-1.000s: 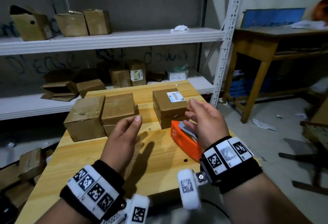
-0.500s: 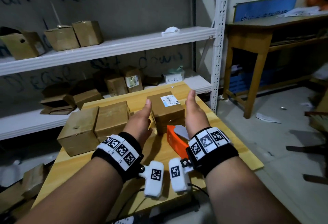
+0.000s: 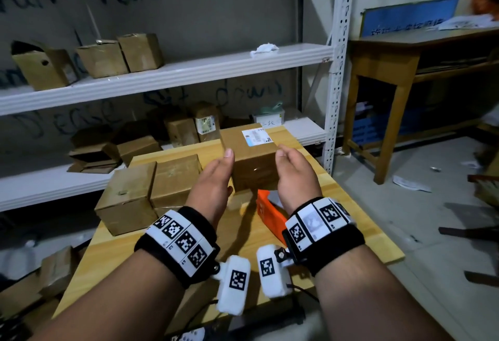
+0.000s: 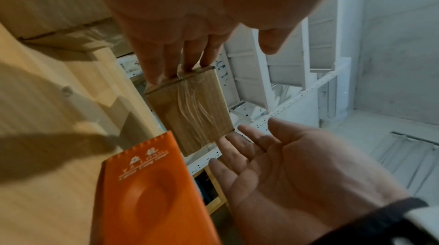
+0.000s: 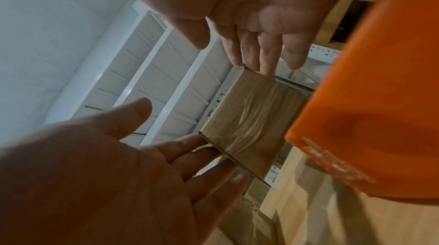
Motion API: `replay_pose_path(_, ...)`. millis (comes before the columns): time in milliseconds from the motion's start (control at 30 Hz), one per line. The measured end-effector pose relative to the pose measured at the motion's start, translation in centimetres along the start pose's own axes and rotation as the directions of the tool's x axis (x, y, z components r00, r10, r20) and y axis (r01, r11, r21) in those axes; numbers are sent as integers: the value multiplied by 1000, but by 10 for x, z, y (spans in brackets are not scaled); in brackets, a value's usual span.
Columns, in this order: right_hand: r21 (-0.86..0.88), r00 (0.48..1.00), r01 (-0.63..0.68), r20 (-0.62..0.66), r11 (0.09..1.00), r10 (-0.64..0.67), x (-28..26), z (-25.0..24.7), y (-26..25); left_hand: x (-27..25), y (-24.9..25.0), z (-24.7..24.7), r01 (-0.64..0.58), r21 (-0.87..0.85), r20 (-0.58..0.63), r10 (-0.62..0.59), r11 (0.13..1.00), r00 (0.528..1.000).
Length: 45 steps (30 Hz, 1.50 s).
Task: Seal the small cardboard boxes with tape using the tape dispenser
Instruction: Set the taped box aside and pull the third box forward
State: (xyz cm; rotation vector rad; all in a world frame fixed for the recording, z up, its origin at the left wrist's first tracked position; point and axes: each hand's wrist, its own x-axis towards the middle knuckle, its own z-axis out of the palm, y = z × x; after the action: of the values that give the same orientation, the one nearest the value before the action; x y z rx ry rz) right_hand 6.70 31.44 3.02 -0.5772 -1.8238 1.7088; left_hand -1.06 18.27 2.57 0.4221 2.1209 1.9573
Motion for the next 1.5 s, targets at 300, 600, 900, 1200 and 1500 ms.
replay_pose_path(300,58,982,181,34,982,-183,-41,9,-18,-58,4,-43,-110,-59,-65,107,992,992)
replay_pose_path(600,12,901,391,200,920,-385,-110,15,-10,-115,-34,-88,-128,-348,-176,69,929,982)
replay_pose_path(900,-182,715,696,264,694,-647,-140,19,-2,-119,-42,-91,14,-452,-83,-57,892,995)
replay_pose_path(1200,-132,803,550,356,824,-479,-137,30,18,-111,-63,-97,157,-525,-43,-210,837,977)
replay_pose_path(1500,246,985,164,11,955,-172,-116,26,15,-110,-71,-111,212,-365,-115,-270,907,956)
